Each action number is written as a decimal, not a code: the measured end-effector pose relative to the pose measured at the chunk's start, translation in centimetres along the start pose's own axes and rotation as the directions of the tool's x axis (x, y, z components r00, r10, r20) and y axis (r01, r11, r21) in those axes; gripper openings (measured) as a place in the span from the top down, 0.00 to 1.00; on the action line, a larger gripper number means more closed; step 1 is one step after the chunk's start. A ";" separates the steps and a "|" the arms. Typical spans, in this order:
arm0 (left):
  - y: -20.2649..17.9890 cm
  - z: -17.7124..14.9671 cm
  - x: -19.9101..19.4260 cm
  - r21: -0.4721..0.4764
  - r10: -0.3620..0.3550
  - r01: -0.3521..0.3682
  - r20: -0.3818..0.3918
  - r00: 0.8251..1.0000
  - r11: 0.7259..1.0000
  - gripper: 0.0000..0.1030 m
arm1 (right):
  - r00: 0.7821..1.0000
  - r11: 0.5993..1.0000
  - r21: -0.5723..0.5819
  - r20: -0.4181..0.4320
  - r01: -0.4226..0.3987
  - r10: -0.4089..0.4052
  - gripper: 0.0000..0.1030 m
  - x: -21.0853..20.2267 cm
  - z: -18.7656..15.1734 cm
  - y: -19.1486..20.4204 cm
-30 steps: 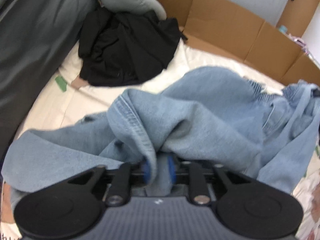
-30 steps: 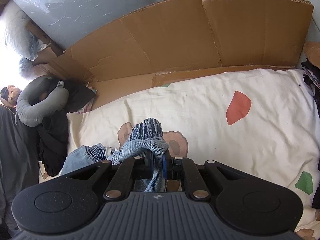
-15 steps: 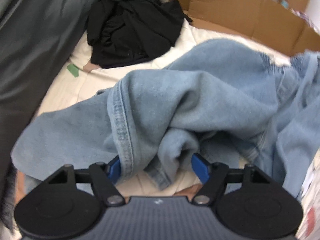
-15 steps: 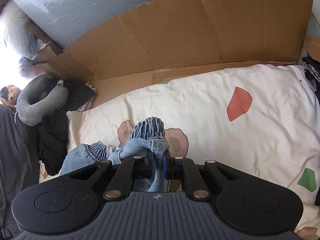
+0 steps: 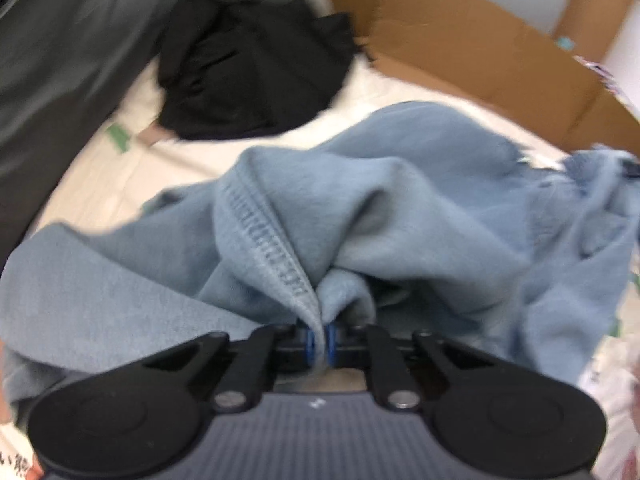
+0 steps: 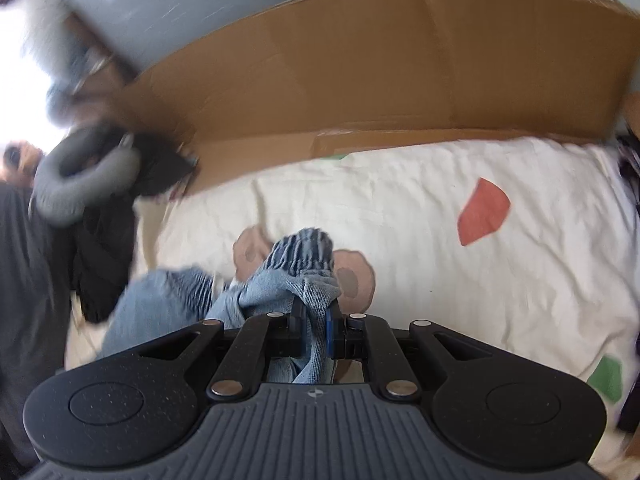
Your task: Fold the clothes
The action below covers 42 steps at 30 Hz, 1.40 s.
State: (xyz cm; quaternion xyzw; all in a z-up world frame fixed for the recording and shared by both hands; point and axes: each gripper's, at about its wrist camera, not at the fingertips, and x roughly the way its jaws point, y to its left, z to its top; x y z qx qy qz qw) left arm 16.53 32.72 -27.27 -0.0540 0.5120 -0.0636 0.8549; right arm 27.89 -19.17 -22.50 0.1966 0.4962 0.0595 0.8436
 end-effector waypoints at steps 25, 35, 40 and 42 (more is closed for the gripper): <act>-17.7 8.3 -6.3 0.111 -0.476 0.472 0.012 0.879 0.875 0.96 | 0.993 0.980 -0.156 -0.010 -0.121 0.121 0.93 -0.9 0.2 0.5; -23.2 10.7 -9.4 0.141 -0.642 0.631 0.048 0.765 0.763 0.96 | 0.975 0.966 -0.168 0.066 -0.198 0.211 0.93 -4.1 3.0 0.9; -23.6 12.5 -11.7 0.134 -0.673 0.660 0.098 0.733 0.739 0.96 | 0.960 0.968 -0.152 0.166 -0.200 0.224 0.93 -7.3 5.8 0.5; -23.7 13.1 -12.8 0.147 -0.684 0.669 0.124 0.719 0.729 0.96 | 0.953 0.970 -0.144 0.206 -0.196 0.223 0.93 -8.5 7.0 0.2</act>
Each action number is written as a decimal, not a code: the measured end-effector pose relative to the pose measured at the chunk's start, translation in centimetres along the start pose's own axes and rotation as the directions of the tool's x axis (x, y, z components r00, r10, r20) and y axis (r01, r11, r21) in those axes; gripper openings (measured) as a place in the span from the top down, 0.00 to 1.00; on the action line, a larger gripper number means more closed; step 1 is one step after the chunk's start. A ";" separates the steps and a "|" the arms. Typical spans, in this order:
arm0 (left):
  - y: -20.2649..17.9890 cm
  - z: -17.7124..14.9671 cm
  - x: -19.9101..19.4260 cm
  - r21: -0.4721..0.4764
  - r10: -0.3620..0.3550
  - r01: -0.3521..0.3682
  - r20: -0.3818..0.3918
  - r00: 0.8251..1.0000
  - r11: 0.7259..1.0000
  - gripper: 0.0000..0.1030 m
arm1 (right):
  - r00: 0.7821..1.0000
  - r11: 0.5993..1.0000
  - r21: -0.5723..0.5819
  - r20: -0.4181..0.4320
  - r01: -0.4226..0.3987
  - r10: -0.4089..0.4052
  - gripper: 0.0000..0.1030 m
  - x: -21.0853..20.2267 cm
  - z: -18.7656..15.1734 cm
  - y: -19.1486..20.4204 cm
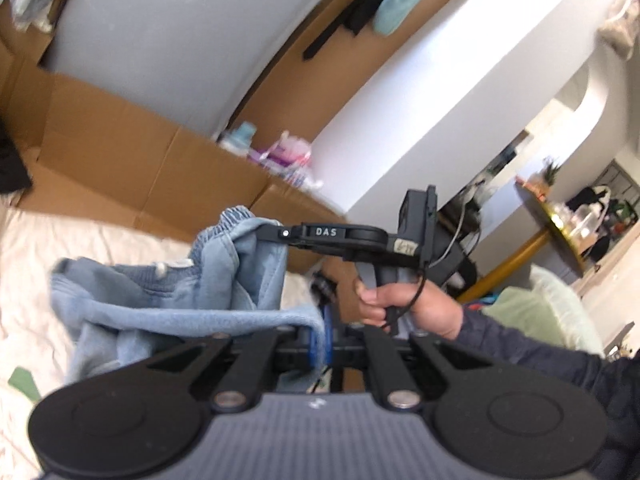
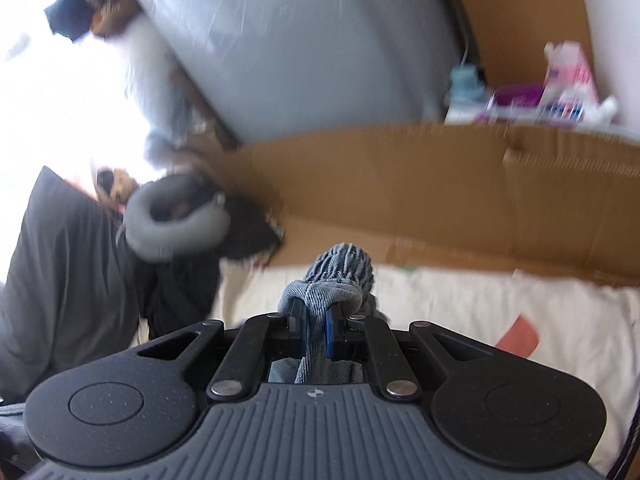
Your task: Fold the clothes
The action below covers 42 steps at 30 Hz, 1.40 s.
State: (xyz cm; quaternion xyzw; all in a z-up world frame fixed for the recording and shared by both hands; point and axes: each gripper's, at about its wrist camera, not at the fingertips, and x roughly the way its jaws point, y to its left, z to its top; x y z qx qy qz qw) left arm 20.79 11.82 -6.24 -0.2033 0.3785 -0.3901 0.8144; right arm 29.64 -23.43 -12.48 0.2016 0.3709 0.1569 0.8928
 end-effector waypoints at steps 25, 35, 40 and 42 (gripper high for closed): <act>11.4 -9.0 -10.1 -0.216 0.379 -0.444 -0.286 0.880 0.869 0.95 | 0.993 0.999 -0.034 -0.110 0.035 -0.039 0.93 0.3 -2.5 -2.2; 13.0 -14.0 -13.1 -0.258 0.415 -0.553 -0.436 0.798 0.793 0.95 | 0.991 0.999 0.001 -0.123 0.049 -0.049 0.93 -3.4 -5.9 -4.2; 13.9 -17.1 -12.3 -0.251 0.405 -0.600 -0.540 0.738 0.760 0.92 | 0.991 0.997 0.043 -0.123 0.059 -0.053 0.93 -2.5 -9.8 -5.9; 14.1 -17.1 -12.1 -0.246 0.406 -0.611 -0.557 0.724 0.753 0.86 | 0.986 0.997 -0.004 -0.149 0.071 -0.071 0.93 -1.9 -11.0 -5.8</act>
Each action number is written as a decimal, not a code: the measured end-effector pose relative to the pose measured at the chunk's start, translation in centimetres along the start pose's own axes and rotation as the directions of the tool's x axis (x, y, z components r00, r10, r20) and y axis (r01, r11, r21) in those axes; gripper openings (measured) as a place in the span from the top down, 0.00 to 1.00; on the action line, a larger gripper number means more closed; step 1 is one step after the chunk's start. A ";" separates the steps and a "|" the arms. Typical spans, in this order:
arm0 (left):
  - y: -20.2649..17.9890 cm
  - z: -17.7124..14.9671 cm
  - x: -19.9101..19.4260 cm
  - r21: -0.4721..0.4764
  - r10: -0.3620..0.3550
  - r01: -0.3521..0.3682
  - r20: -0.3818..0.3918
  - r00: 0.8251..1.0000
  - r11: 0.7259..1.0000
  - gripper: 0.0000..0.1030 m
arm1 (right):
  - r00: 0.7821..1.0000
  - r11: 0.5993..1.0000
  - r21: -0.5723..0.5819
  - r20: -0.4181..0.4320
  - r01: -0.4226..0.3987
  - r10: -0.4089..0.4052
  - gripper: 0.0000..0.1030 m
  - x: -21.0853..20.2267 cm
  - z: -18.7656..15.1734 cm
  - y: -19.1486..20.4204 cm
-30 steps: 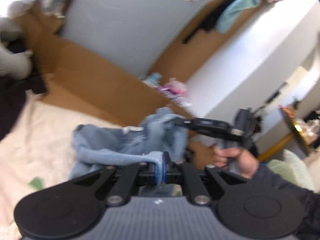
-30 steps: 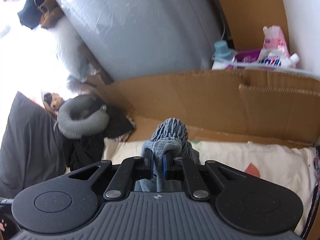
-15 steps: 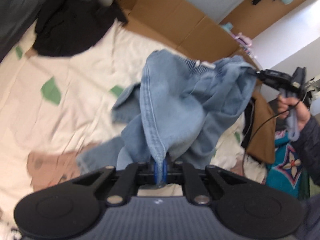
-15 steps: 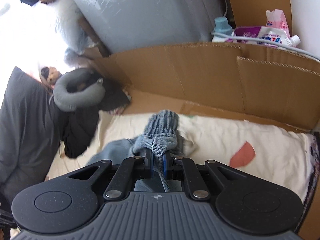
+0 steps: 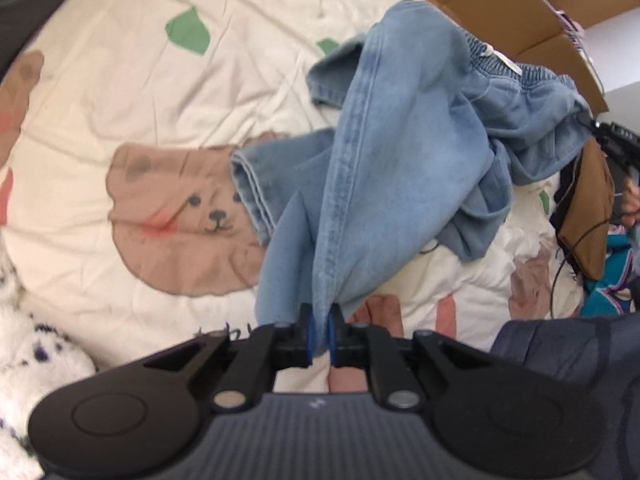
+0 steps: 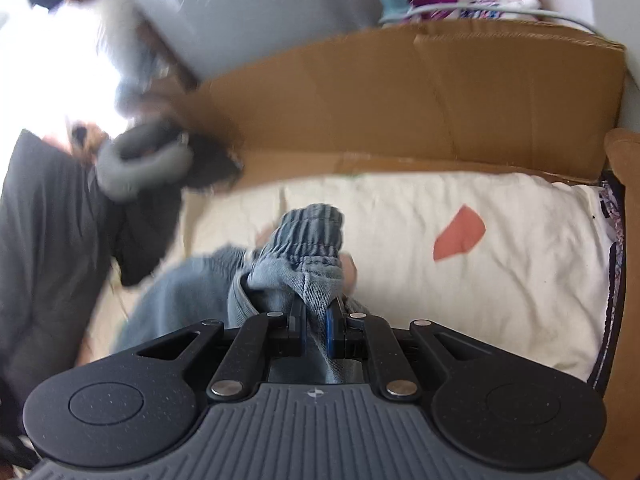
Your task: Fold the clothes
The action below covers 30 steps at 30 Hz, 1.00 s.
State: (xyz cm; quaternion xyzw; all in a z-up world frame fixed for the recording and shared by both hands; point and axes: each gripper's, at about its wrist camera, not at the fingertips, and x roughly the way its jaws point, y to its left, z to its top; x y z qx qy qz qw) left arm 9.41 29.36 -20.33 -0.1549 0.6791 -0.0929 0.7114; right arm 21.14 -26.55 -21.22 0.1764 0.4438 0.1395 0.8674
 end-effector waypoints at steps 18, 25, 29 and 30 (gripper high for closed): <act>-7.0 14.8 -4.2 0.286 0.058 -0.134 0.257 0.965 0.949 0.54 | 1.000 1.000 -0.023 0.022 0.011 -0.010 0.93 2.1 0.1 -0.8; -12.4 21.9 -0.8 0.350 -0.037 -0.085 0.329 0.943 0.933 0.46 | 0.999 1.000 0.006 0.045 -0.012 0.012 0.93 2.6 -0.4 -1.5; -15.8 25.5 1.8 0.402 -0.083 -0.057 0.321 0.944 0.914 0.46 | 0.997 0.997 0.060 0.059 -0.042 0.039 0.94 3.1 -1.1 -1.9; -16.7 26.4 2.3 0.412 -0.095 -0.045 0.312 0.946 0.910 0.46 | 0.997 0.996 0.078 0.059 -0.052 0.047 0.94 3.1 -1.2 -2.1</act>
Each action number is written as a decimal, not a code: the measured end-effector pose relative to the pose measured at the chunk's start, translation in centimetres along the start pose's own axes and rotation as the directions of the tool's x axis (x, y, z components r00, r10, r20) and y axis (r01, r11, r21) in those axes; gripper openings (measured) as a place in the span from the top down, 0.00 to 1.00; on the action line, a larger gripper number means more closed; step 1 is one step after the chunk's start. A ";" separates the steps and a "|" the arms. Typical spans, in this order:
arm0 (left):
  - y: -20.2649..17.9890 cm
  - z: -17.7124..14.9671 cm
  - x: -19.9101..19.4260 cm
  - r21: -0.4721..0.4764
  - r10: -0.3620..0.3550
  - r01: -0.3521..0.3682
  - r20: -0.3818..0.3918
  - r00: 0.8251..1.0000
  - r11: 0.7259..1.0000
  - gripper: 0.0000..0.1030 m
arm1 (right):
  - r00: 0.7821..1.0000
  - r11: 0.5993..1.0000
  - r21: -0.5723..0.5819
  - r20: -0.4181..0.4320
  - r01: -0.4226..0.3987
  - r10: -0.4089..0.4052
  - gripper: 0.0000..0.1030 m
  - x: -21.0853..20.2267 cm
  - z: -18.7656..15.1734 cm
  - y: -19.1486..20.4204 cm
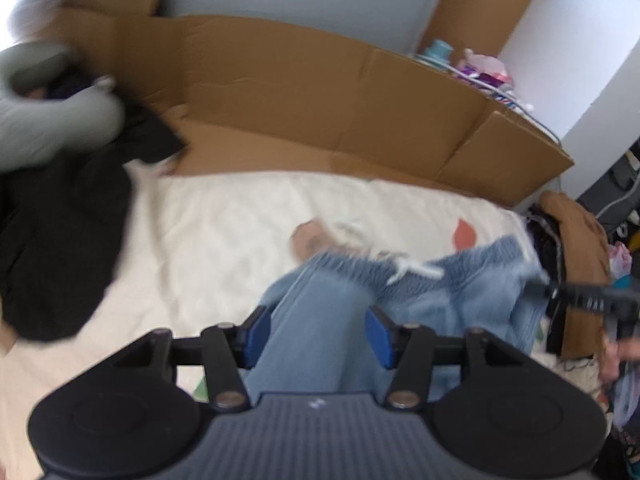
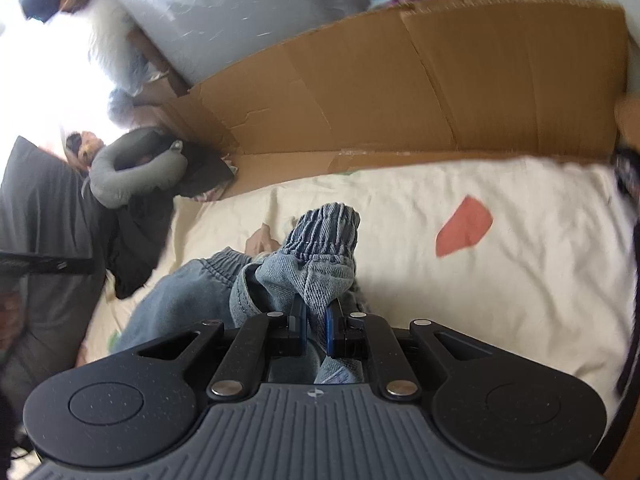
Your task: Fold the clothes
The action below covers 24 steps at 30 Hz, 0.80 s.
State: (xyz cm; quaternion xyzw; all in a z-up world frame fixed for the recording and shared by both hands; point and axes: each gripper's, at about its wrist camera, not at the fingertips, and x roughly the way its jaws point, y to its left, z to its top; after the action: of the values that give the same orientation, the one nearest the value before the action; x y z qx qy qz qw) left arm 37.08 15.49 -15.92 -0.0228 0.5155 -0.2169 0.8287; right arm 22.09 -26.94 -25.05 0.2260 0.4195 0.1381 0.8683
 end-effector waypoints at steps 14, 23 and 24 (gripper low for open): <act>-4.2 7.8 13.7 -0.006 -0.038 0.037 -0.107 0.994 0.999 0.39 | 0.999 0.999 0.024 0.013 -0.037 0.037 0.94 0.6 -0.6 -0.8; -5.0 8.2 21.5 -0.040 -0.024 0.017 -0.202 0.979 0.999 0.39 | 0.999 0.999 0.034 0.014 -0.041 0.041 0.94 0.8 -0.6 -1.2; -5.2 8.3 21.8 -0.037 -0.026 0.019 -0.204 0.979 0.999 0.39 | 0.999 0.999 0.035 0.013 -0.041 0.041 0.94 0.9 -0.6 -1.2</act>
State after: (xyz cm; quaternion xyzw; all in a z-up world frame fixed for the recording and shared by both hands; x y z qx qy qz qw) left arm 50.66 0.89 -29.06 -0.0206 0.6014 -0.2187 0.7682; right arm 22.21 -27.46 -26.57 0.2508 0.4117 0.1471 0.8637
